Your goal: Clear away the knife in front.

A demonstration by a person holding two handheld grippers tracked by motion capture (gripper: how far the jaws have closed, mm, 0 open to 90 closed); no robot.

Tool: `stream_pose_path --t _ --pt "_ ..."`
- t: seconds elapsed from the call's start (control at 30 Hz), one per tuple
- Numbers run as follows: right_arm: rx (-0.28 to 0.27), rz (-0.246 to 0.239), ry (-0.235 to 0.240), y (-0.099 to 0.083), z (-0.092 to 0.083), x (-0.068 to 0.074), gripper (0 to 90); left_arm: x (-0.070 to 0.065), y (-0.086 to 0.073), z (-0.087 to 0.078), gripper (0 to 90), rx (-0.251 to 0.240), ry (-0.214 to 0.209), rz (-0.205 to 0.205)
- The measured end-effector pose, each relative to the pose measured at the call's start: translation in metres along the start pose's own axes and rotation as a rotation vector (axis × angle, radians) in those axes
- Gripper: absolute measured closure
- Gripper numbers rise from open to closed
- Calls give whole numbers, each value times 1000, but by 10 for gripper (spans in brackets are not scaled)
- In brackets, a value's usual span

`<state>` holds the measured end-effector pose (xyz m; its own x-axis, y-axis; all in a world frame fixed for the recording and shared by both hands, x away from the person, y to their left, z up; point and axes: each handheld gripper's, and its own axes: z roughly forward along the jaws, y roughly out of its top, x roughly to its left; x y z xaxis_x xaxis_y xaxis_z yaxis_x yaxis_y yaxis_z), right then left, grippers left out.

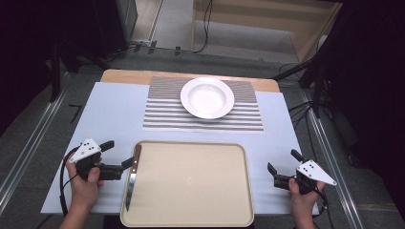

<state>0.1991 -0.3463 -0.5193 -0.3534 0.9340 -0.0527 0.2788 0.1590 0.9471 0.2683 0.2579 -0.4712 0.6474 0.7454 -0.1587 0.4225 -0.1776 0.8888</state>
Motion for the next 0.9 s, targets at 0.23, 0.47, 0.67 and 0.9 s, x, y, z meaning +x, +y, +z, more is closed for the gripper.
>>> stream_pose_path --t 0.23,0.47,0.67,0.9 --pt "1 0 -1 0 0 0 0 18 -4 -15 0 -29 54 -23" --pt "1 0 -1 0 0 0 0 29 -8 -23 0 -41 92 -32" --pt "1 0 -2 0 0 0 0 38 -12 -31 0 -47 116 -43" --pt "2 -1 -3 0 0 0 0 51 -18 -45 0 -74 163 -66"
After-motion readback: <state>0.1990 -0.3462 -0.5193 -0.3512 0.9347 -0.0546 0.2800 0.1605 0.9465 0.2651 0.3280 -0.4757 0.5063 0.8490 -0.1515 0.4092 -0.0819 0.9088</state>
